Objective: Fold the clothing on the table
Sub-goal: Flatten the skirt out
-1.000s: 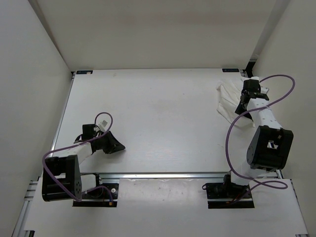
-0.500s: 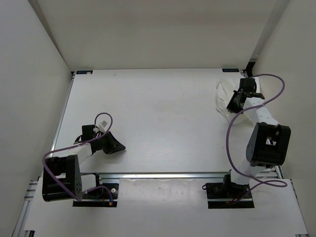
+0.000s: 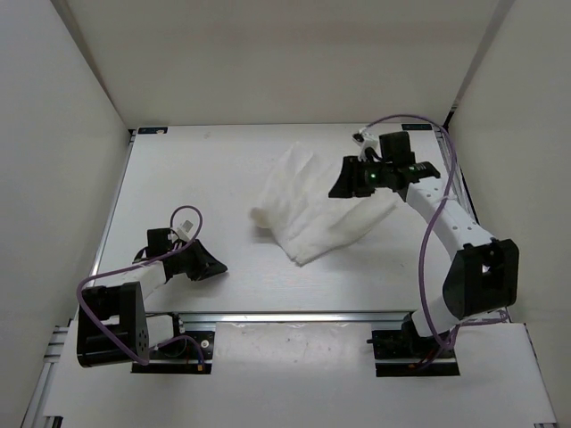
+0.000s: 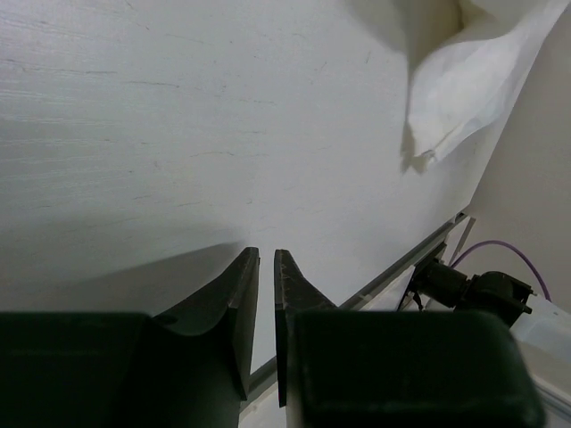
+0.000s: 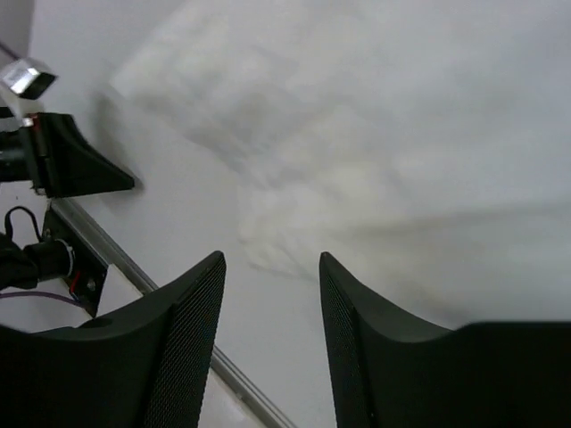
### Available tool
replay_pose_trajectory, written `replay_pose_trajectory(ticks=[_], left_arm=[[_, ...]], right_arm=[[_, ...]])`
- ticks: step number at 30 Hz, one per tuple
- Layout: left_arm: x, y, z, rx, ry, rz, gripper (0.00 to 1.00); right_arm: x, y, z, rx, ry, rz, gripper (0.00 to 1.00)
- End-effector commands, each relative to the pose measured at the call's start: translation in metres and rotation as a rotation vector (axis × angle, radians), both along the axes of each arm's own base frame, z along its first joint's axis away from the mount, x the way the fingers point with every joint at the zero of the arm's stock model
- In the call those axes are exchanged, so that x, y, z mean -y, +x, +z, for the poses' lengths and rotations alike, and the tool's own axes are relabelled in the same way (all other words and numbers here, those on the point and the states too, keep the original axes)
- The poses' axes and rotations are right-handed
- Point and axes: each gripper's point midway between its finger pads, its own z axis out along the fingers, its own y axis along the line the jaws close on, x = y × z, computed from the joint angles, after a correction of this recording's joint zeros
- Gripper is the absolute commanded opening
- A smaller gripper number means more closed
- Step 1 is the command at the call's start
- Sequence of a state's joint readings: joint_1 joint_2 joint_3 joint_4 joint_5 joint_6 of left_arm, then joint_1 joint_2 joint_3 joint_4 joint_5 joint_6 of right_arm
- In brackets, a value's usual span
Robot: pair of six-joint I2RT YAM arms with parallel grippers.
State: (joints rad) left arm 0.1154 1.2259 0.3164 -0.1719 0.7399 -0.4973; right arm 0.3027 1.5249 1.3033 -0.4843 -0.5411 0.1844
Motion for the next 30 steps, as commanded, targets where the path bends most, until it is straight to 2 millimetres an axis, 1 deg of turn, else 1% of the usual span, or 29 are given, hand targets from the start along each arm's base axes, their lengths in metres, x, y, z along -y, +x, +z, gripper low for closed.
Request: replay_pose_trajectory(ticks=[1, 2, 4, 5, 6, 8, 9, 10, 11, 12, 13, 14, 15, 16, 19, 20, 21, 22, 23, 24, 25, 27, 28, 29, 30], left_arm=[[0.004, 0.0, 0.006, 0.044, -0.019, -0.028, 0.24], [0.004, 0.002, 0.007, 0.046, -0.019, -0.024, 0.24], [0.005, 0.0, 0.006, 0.049, -0.021, -0.035, 0.24], [0.006, 0.0, 0.006, 0.048, -0.02, -0.035, 0.23], [0.005, 0.002, 0.007, 0.054, -0.018, -0.034, 0.24], [0.006, 0.0, 0.006, 0.048, -0.02, -0.033, 0.24], [0.006, -0.002, 0.006, 0.035, -0.034, -0.032, 0.24], [0.006, 0.001, 0.007, 0.049, -0.024, -0.032, 0.24], [0.008, -0.002, 0.006, 0.038, -0.032, -0.035, 0.24], [0.006, 0.001, 0.006, 0.05, -0.027, -0.029, 0.24], [0.007, -0.002, 0.005, 0.039, -0.034, -0.032, 0.24], [0.007, -0.001, 0.005, 0.042, -0.035, -0.029, 0.24], [0.01, -0.004, 0.006, 0.038, -0.045, -0.04, 0.24], [0.009, -0.003, 0.004, 0.037, -0.042, -0.035, 0.24], [0.015, -0.006, 0.006, 0.045, -0.052, -0.067, 0.23], [0.016, -0.009, 0.004, 0.037, -0.055, -0.072, 0.24], [0.016, -0.009, 0.004, 0.039, -0.051, -0.073, 0.23], [0.017, -0.01, 0.005, 0.041, -0.054, -0.078, 0.23], [0.016, -0.01, 0.004, 0.045, -0.049, -0.081, 0.23], [0.016, -0.011, 0.004, 0.045, -0.048, -0.083, 0.24], [0.016, -0.01, 0.005, 0.054, -0.046, -0.082, 0.23], [0.017, -0.013, 0.004, 0.05, -0.047, -0.087, 0.23], [0.017, -0.013, 0.005, 0.05, -0.045, -0.089, 0.24], [0.016, -0.01, 0.006, 0.06, -0.046, -0.085, 0.24], [0.016, -0.01, 0.006, 0.059, -0.048, -0.079, 0.24]], right_arm=[[0.051, -0.007, -0.014, -0.087, -0.016, -0.19, 0.52], [0.071, 0.002, -0.009, -0.062, -0.019, -0.266, 0.53], [0.091, 0.005, -0.017, -0.089, -0.042, -0.36, 0.53], [0.093, 0.006, -0.019, -0.096, -0.048, -0.362, 0.53], [0.092, 0.003, -0.023, -0.12, -0.063, -0.358, 0.53], [0.086, -0.004, -0.039, -0.191, -0.106, -0.355, 0.53], [0.075, -0.007, -0.045, -0.22, -0.106, -0.334, 0.53], [0.067, -0.008, -0.048, -0.238, -0.096, -0.311, 0.53], [0.055, -0.013, -0.057, -0.29, -0.085, -0.284, 0.52], [0.039, -0.015, -0.063, -0.326, -0.059, -0.247, 0.52], [0.026, -0.018, -0.073, -0.367, -0.052, -0.21, 0.52], [0.019, -0.014, -0.074, -0.376, -0.04, -0.201, 0.54], [0.009, -0.011, -0.083, -0.403, -0.049, -0.181, 0.52], [0.006, -0.009, -0.088, -0.42, -0.056, -0.177, 0.53], [-0.021, 0.0, -0.121, -0.535, -0.087, -0.14, 0.54], [-0.03, 0.009, -0.118, -0.522, -0.083, -0.137, 0.54], [-0.036, 0.016, -0.126, -0.527, -0.104, -0.144, 0.54], [-0.045, 0.016, -0.126, -0.526, -0.109, -0.136, 0.54], [-0.052, 0.023, -0.132, -0.512, -0.122, -0.132, 0.55], [-0.056, 0.022, -0.135, -0.523, -0.129, -0.124, 0.54], [-0.059, 0.03, -0.135, -0.5, -0.133, -0.135, 0.54], [-0.066, 0.034, -0.144, -0.522, -0.142, -0.14, 0.54], [-0.07, 0.037, -0.141, -0.522, -0.149, -0.132, 0.51], [-0.07, 0.038, -0.15, -0.538, -0.185, -0.131, 0.47], [-0.071, 0.038, -0.156, -0.545, -0.218, -0.124, 0.27]])
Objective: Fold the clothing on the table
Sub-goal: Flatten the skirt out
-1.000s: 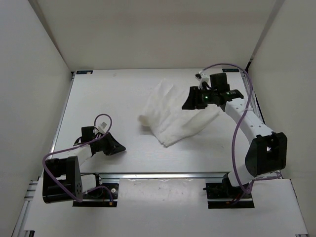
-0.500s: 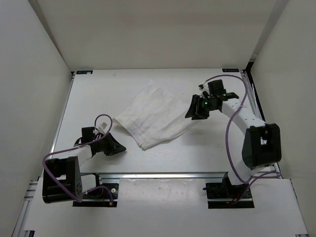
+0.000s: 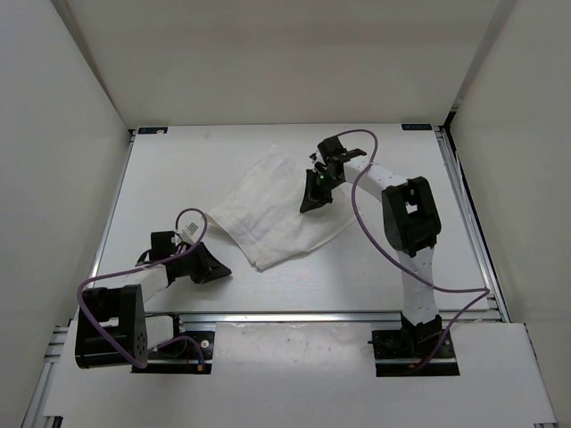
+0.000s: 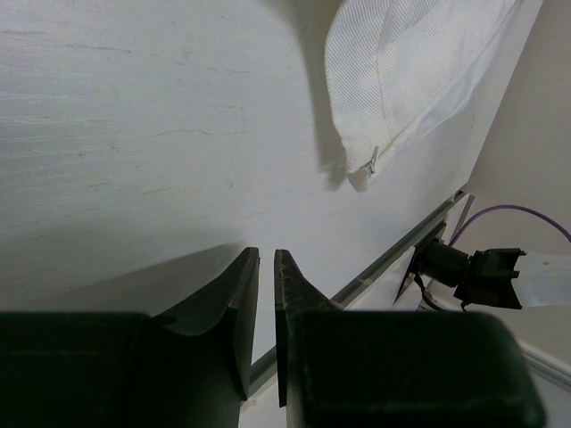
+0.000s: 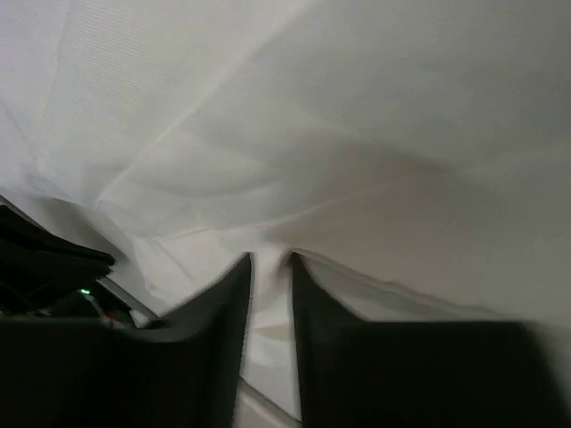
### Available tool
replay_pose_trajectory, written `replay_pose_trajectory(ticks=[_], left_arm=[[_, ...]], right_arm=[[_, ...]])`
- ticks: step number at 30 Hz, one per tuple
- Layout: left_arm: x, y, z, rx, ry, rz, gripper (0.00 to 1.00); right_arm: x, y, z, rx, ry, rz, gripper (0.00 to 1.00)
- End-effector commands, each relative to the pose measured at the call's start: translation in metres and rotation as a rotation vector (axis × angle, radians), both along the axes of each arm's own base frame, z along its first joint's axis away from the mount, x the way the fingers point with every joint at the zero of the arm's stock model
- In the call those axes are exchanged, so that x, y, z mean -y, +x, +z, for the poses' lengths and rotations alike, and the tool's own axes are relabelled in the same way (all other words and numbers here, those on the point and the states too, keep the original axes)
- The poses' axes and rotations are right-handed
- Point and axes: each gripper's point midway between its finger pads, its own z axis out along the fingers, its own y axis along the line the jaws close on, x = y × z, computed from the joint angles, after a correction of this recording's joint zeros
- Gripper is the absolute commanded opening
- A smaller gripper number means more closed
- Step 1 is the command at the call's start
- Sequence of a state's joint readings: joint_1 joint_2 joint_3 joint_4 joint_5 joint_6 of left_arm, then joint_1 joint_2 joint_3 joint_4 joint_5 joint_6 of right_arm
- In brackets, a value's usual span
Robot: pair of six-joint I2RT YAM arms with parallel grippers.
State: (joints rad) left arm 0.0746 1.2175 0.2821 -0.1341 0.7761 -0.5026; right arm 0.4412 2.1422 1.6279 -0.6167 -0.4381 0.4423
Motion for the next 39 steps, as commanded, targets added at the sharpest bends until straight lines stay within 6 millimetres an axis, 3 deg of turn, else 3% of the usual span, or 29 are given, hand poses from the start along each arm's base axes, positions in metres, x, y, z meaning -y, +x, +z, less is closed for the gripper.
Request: replay_pose_trajectory(ticks=[1, 2, 5, 7, 8, 11, 12, 13, 14, 16, 18, 20, 23, 28, 30, 32, 33, 34, 36, 37, 39], left_arm=[[0.003, 0.001, 0.006, 0.051, -0.016, -0.023, 0.24], [0.002, 0.001, 0.007, 0.054, -0.014, -0.018, 0.24], [0.001, 0.002, 0.007, 0.058, -0.009, -0.021, 0.23], [0.0, 0.003, 0.007, 0.056, -0.012, -0.01, 0.23], [-0.001, 0.002, 0.007, 0.057, -0.012, -0.006, 0.24], [-0.002, 0.003, 0.006, 0.055, -0.02, 0.005, 0.24], [-0.002, 0.004, 0.006, 0.057, -0.017, 0.007, 0.24], [-0.002, 0.002, 0.005, 0.052, -0.022, 0.009, 0.23], [-0.002, 0.004, 0.006, 0.06, -0.023, 0.009, 0.24], [-0.002, 0.005, 0.007, 0.061, -0.029, 0.013, 0.24], [-0.001, 0.004, 0.006, 0.057, -0.033, 0.018, 0.23], [-0.002, 0.004, 0.006, 0.056, -0.041, 0.024, 0.24], [0.0, 0.002, 0.006, 0.051, -0.041, 0.014, 0.23], [0.001, 0.001, 0.006, 0.056, -0.037, 0.0, 0.24], [0.002, 0.0, 0.006, 0.048, -0.042, -0.003, 0.23], [0.001, 0.001, 0.006, 0.053, -0.034, 0.003, 0.24], [0.002, -0.002, 0.004, 0.045, -0.035, -0.001, 0.24], [0.001, 0.002, 0.007, 0.063, -0.034, 0.002, 0.24], [0.001, -0.001, 0.004, 0.052, -0.033, 0.002, 0.24], [0.0, 0.002, 0.007, 0.064, -0.034, 0.002, 0.24], [0.001, 0.001, 0.007, 0.062, -0.034, 0.0, 0.24]], right_arm=[[-0.004, 0.006, -0.012, -0.036, -0.082, 0.004, 0.03], [0.0, 0.004, -0.016, -0.046, -0.125, 0.025, 0.0], [0.007, 0.004, 0.004, 0.011, -0.179, 0.047, 0.0], [0.018, 0.013, 0.04, 0.114, -0.189, 0.02, 0.0], [0.022, 0.014, 0.048, 0.146, -0.204, 0.014, 0.0], [0.063, 0.026, 0.1, 0.255, -0.177, -0.105, 0.0], [0.069, 0.022, 0.101, 0.237, -0.169, -0.125, 0.0], [0.08, 0.024, 0.108, 0.231, -0.137, -0.155, 0.16], [0.078, 0.016, 0.109, 0.193, -0.097, -0.151, 0.47], [0.085, 0.01, 0.1, 0.12, -0.073, -0.155, 0.68], [0.087, 0.002, 0.084, 0.084, -0.094, -0.144, 0.7], [0.077, -0.001, 0.067, 0.048, -0.099, -0.123, 0.7], [0.062, 0.005, 0.054, 0.009, -0.063, -0.12, 0.68], [0.033, 0.033, 0.044, 0.001, -0.023, -0.124, 0.64], [0.024, 0.03, 0.022, -0.065, -0.058, -0.099, 0.63], [0.017, 0.035, 0.017, -0.072, -0.075, -0.076, 0.62], [0.014, 0.031, 0.002, -0.101, -0.1, -0.061, 0.62], [0.011, 0.032, 0.003, -0.094, -0.102, -0.047, 0.58], [0.001, 0.029, -0.004, -0.111, -0.109, -0.017, 0.4], [0.005, 0.025, -0.003, -0.12, -0.126, 0.0, 0.05], [0.002, 0.022, 0.006, -0.091, -0.15, 0.038, 0.0]])
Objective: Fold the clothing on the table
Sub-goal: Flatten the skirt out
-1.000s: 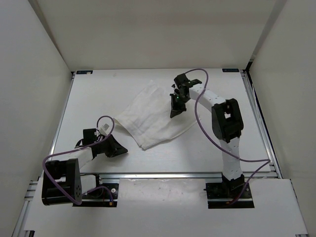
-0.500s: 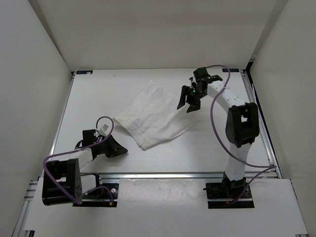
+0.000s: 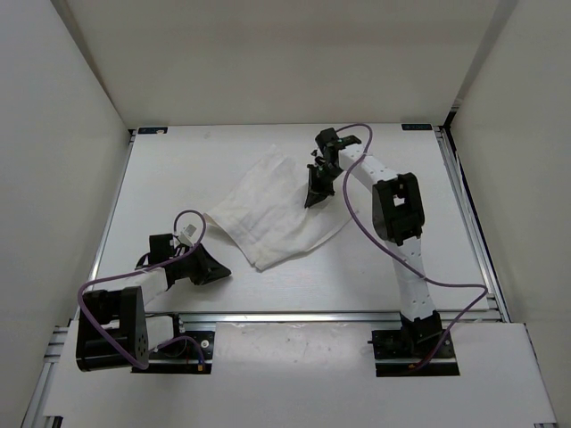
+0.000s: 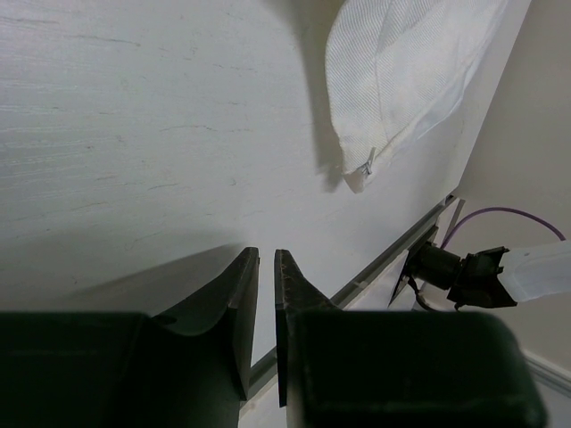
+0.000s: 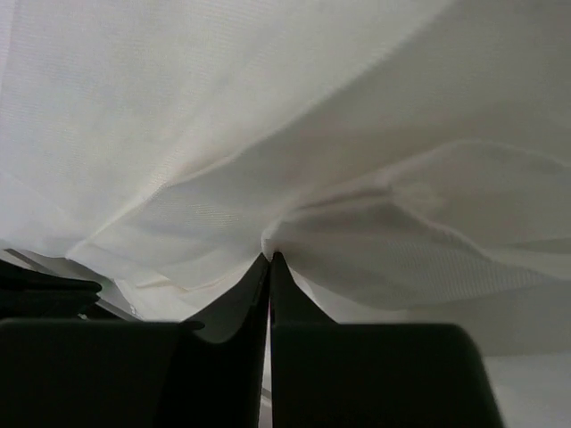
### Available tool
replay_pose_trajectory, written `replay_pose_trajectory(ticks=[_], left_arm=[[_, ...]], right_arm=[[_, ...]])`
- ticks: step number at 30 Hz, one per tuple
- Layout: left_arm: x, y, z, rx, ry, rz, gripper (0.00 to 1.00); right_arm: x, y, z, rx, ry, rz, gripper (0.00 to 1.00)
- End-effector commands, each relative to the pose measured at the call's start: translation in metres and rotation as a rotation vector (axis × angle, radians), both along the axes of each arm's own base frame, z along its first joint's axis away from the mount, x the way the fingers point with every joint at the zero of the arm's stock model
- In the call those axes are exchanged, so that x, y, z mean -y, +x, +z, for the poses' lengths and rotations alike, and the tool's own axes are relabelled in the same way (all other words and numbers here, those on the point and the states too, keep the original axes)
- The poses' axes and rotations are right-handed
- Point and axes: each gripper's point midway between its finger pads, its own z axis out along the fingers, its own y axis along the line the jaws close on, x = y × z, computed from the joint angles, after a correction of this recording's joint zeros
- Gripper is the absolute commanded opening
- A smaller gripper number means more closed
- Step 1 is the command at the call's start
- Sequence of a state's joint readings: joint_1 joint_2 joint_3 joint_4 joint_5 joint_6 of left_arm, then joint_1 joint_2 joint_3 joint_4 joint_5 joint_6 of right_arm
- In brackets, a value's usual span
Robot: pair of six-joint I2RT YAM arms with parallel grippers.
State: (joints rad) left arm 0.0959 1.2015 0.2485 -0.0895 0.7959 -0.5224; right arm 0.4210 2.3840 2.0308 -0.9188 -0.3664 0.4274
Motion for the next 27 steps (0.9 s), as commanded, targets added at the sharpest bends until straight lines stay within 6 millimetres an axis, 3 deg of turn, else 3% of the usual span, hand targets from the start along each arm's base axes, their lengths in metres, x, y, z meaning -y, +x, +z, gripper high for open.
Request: replay_pose_trajectory(ticks=[1, 4, 5, 6, 7, 8, 10, 11, 12, 13, 14, 15, 16, 17, 20, 21, 22, 24, 26, 27], left_arm=[[0.001, 0.003, 0.007, 0.05, -0.008, -0.016, 0.24], [-0.001, 0.003, 0.006, 0.051, -0.005, -0.011, 0.24], [-0.002, 0.005, 0.007, 0.05, -0.005, -0.005, 0.24], [-0.002, 0.003, 0.005, 0.04, -0.008, -0.003, 0.24], [-0.002, 0.004, 0.006, 0.045, -0.008, -0.002, 0.24], [-0.003, 0.004, 0.004, 0.043, -0.005, 0.0, 0.23], [-0.004, 0.003, 0.003, 0.027, -0.011, 0.012, 0.24], [-0.004, 0.005, 0.004, 0.034, -0.01, 0.011, 0.24], [-0.003, 0.005, 0.005, 0.036, -0.012, 0.007, 0.24], [-0.003, 0.003, 0.003, 0.027, -0.014, 0.012, 0.24], [-0.002, 0.004, 0.004, 0.03, -0.021, 0.01, 0.24], [-0.003, 0.004, 0.003, 0.027, -0.019, 0.014, 0.24], [-0.004, 0.004, 0.003, 0.025, -0.021, 0.02, 0.24], [-0.003, 0.004, 0.002, 0.027, -0.019, 0.014, 0.24], [-0.002, 0.004, 0.003, 0.027, -0.02, 0.009, 0.24], [-0.002, 0.004, 0.003, 0.028, -0.023, 0.013, 0.24], [-0.003, 0.003, 0.002, 0.025, -0.019, 0.015, 0.24], [-0.003, 0.005, 0.003, 0.024, -0.023, 0.017, 0.24], [-0.002, 0.004, 0.002, 0.02, -0.026, 0.016, 0.24], [-0.001, 0.003, 0.002, 0.023, -0.024, 0.009, 0.23]], right_arm=[[0.0, -0.011, 0.022, 0.021, -0.052, 0.063, 0.01], [0.001, -0.007, 0.081, 0.181, -0.032, 0.086, 0.0], [-0.003, -0.005, 0.092, 0.233, -0.015, 0.107, 0.0], [-0.004, -0.004, 0.124, 0.322, 0.016, 0.117, 0.0], [-0.004, 0.0, 0.133, 0.376, 0.03, 0.125, 0.0], [-0.005, -0.001, 0.161, 0.455, 0.082, 0.126, 0.0], [0.016, 0.0, 0.209, 0.545, 0.176, 0.056, 0.0], [0.018, -0.004, 0.211, 0.531, 0.234, 0.039, 0.0], [0.033, -0.005, 0.22, 0.543, 0.281, -0.002, 0.0], [0.053, -0.005, 0.245, 0.607, 0.317, -0.043, 0.0], [0.069, -0.01, 0.25, 0.631, 0.357, -0.078, 0.0], [0.076, -0.014, 0.235, 0.605, 0.362, -0.112, 0.0], [0.102, -0.014, 0.24, 0.638, 0.346, -0.175, 0.0], [0.115, -0.018, 0.217, 0.587, 0.327, -0.223, 0.0], [0.184, -0.034, 0.166, 0.464, 0.213, -0.43, 0.04], [0.199, -0.043, 0.144, 0.412, 0.153, -0.479, 0.12], [0.216, -0.051, 0.128, 0.381, 0.087, -0.527, 0.31], [0.23, -0.057, 0.118, 0.376, -0.012, -0.559, 0.45], [0.225, -0.061, 0.119, 0.406, -0.08, -0.512, 0.48], [0.213, -0.064, 0.122, 0.423, -0.102, -0.461, 0.5]])
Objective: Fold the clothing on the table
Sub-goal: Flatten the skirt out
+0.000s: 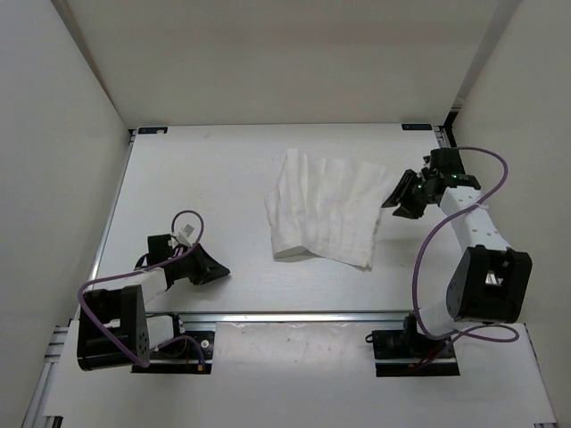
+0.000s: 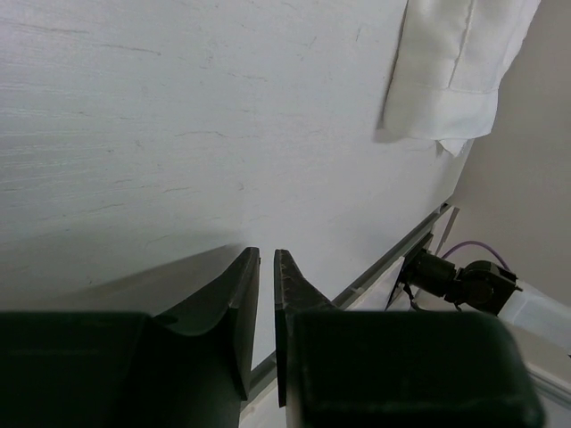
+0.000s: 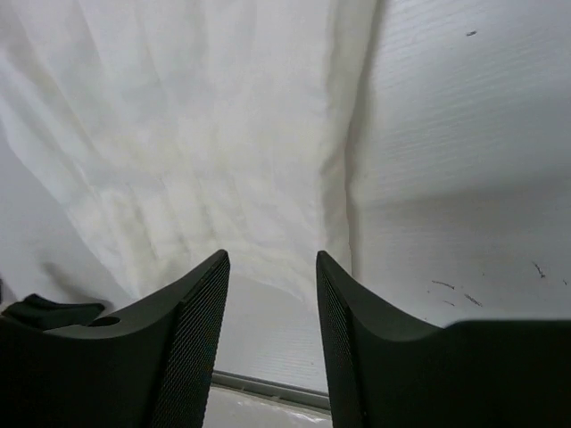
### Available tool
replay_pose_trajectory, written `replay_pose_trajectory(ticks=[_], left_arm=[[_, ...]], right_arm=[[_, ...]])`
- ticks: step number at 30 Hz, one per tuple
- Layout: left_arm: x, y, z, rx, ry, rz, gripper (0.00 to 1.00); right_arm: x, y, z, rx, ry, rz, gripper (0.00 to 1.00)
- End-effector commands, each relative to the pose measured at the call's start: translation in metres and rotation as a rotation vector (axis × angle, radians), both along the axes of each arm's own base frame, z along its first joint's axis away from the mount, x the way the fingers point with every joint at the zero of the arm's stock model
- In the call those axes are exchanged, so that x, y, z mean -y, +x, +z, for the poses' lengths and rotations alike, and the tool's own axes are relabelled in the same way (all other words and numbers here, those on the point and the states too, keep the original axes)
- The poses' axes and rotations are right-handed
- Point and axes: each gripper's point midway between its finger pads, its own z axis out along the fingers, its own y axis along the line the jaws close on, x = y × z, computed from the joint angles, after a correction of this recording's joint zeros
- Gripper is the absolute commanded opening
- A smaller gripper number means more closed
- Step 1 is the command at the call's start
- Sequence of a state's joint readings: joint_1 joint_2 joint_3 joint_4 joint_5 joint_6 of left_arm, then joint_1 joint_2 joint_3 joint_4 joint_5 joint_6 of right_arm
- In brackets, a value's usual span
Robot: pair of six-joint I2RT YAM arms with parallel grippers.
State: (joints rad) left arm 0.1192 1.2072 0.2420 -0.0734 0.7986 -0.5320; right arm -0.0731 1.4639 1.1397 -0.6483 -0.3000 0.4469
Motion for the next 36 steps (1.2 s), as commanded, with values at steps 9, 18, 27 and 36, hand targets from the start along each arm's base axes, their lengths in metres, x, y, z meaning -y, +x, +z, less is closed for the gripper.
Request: replay_pose_trajectory(ticks=[9, 18, 27, 36], left_arm=[[0.008, -0.003, 0.004, 0.023, -0.026, -0.036, 0.24], [0.011, -0.007, 0.002, 0.017, -0.03, -0.05, 0.24], [0.01, -0.008, 0.002, 0.011, -0.028, -0.049, 0.24], [0.008, -0.005, 0.001, 0.015, -0.021, -0.04, 0.24]], right_arm=[[-0.03, -0.057, -0.032, -0.209, -0.379, 0.222, 0.46], [-0.037, -0.091, -0.078, -0.336, -0.334, 0.239, 0.47], [-0.051, -0.091, -0.103, -0.368, -0.243, 0.232, 0.39], [-0.06, -0.09, -0.113, -0.402, -0.297, 0.285, 0.34]])
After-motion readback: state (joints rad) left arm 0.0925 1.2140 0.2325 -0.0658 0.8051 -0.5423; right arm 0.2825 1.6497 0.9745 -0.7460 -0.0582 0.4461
